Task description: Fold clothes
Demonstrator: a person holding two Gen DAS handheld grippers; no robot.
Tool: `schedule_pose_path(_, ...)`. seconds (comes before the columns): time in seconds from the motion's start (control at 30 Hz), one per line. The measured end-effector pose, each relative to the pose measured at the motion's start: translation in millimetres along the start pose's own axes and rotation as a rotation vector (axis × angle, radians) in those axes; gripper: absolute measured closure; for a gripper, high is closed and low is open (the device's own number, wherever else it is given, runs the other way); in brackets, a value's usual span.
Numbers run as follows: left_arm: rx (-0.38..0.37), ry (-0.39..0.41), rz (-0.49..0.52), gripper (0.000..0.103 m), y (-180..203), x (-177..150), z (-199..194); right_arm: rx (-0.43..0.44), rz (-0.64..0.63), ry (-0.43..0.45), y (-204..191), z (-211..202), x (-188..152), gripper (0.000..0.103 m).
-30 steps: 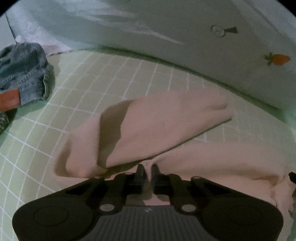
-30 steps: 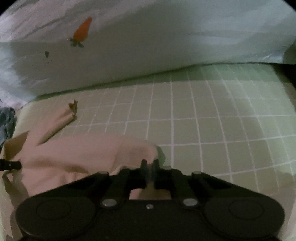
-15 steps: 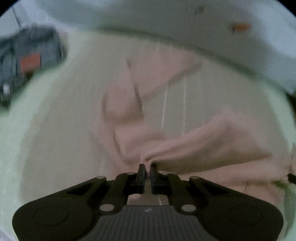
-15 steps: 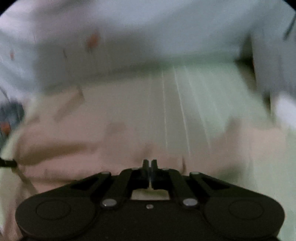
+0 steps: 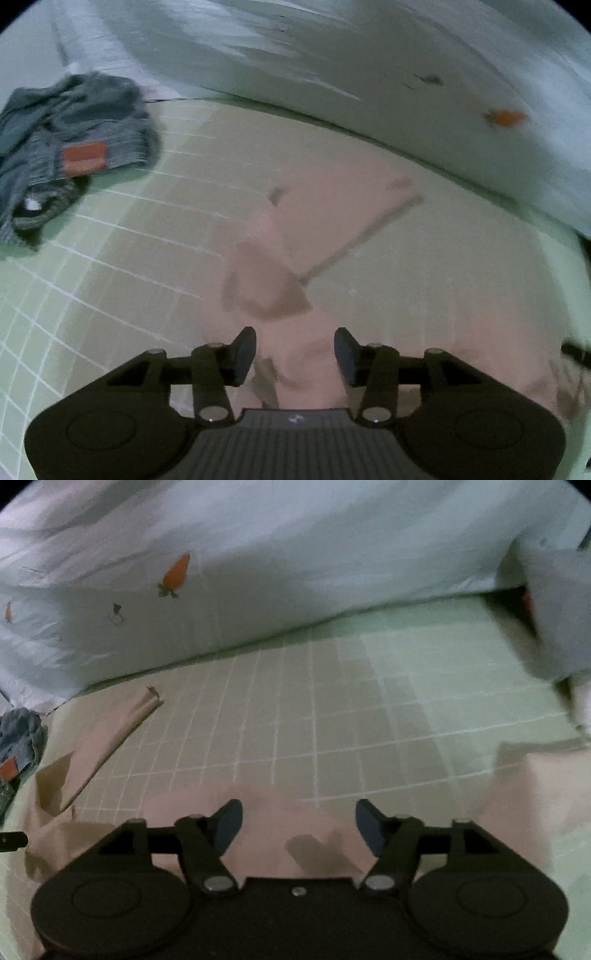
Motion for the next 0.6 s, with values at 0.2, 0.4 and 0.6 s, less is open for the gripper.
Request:
schedule_pose_path(0.2, -0.009, 0.054, -0.066, 0.032, -4.2, 27.6, 12.5, 0.030, -0.011, -0.066, -6.6, 27.4, 4.8, 0.030)
schedule_pose_path(0.4, 0.064, -0.005, -0.054, 0.034, -0.6, 49.8, 55.2, 0.048, -0.043, -0.102, -8.9, 43.4, 11.3, 0.030)
schedule_pose_path(0.6, 0.084, -0.028, -0.135, 0.094, -18.9, 60.2, 71.7, 0.037, -0.074, -0.111, -8.6, 44.7, 14.2, 0.083)
Point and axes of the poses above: each gripper's, at about its wrist camera, not at the fingertips, and z roughly the way its jaws point, y to its right, x to its top, the point moved 1 cm from there along z, roughly the way its jaws point, and after that the axes turned 15 degrees about -z, right-handed, at the moved point
